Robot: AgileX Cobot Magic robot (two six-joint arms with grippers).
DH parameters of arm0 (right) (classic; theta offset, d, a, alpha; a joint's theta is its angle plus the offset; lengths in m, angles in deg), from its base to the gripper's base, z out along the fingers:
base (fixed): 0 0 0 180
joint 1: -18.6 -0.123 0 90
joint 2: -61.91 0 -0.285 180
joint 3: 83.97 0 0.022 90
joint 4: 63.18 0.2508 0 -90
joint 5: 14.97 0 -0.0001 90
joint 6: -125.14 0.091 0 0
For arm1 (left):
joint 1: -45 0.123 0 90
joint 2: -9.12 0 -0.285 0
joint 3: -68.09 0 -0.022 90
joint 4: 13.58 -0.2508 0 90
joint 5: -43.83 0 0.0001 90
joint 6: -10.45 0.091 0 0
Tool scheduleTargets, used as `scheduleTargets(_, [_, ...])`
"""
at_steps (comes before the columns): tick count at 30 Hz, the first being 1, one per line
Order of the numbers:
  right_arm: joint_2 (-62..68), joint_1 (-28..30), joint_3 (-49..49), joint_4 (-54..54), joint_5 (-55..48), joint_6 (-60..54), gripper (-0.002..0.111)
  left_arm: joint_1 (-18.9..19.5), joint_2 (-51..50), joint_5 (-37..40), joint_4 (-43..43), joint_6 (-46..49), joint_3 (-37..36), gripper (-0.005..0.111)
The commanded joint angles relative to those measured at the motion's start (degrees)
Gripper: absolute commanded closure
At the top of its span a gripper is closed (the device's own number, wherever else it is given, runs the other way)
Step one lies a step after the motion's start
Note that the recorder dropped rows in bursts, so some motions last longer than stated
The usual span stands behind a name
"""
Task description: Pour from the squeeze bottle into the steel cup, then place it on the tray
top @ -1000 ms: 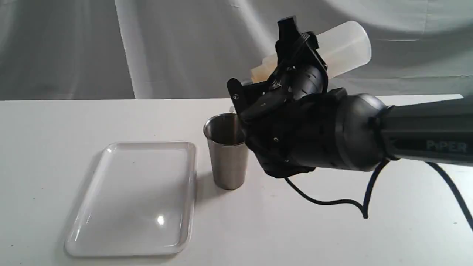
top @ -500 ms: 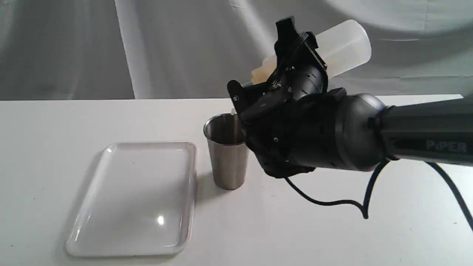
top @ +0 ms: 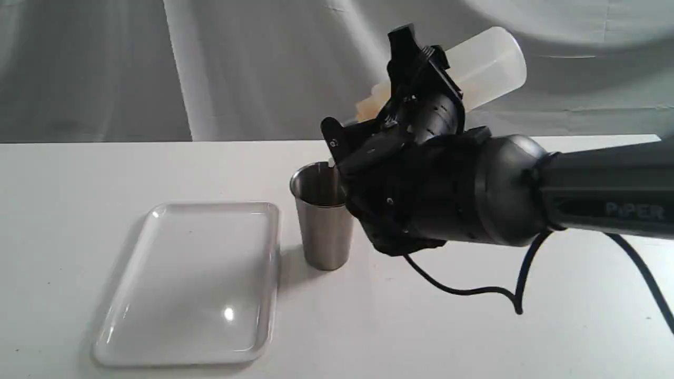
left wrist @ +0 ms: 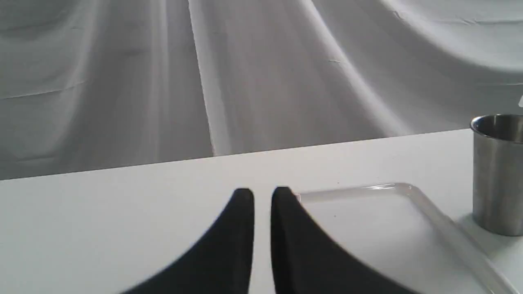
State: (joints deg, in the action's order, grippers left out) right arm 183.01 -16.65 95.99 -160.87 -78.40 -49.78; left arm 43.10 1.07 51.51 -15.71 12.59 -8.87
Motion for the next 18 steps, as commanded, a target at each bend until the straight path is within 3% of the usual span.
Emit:
scheduleTargets(1, [-1.09, -0.21, 0.95, -2.25, -1.46, -0.08, 0.074, -0.31, 0.26, -0.09, -0.17, -0.26, -0.25, 0.098])
scheduleTargets(7, [-1.09, -0.21, 0.95, -2.25, -3.21, 1.07, 0.074, -0.31, 0.26, -0.09, -0.17, -0.26, -0.25, 0.098])
scheduleTargets(18, [-1.09, -0.21, 0.95, -2.25, -4.39, 14.40, 0.074, -0.31, 0.26, -0.09, -0.17, -0.12, -0.25, 0.098])
